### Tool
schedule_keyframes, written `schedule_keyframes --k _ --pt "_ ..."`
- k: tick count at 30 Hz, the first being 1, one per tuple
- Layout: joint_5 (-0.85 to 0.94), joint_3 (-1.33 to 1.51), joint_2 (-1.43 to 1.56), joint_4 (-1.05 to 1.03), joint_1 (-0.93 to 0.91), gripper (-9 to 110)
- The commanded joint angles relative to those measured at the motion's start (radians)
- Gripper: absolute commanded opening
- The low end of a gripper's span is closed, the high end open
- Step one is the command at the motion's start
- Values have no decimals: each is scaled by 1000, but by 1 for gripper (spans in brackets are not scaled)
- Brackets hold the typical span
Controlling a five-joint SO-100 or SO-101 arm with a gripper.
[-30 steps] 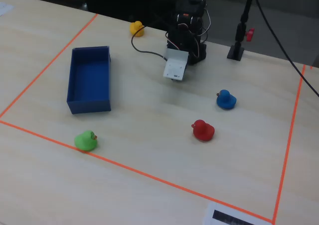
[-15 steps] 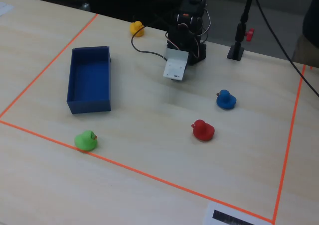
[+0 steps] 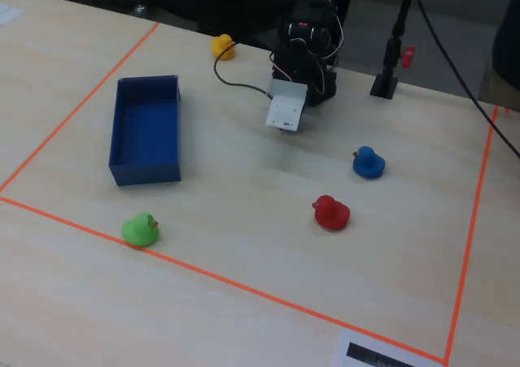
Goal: Grasp green duck and put it into box.
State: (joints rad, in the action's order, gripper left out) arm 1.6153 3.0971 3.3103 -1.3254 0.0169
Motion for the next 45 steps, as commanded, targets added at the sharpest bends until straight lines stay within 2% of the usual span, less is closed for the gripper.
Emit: schedule_keyframes --k 1,15,20,23,33,40,45 --pt "-3 2 2 -28 6 2" --pt "6 -2 -21 -20 -21 0" --pt "48 -91 -258 179 -25 0" --pt "49 -261 -446 235 -20 0" --pt "55 -1075 -1074 164 -74 1" --pt "37 -1494 -1416 393 -152 7" --pt "-38 -1829 -1664 495 -202 10"
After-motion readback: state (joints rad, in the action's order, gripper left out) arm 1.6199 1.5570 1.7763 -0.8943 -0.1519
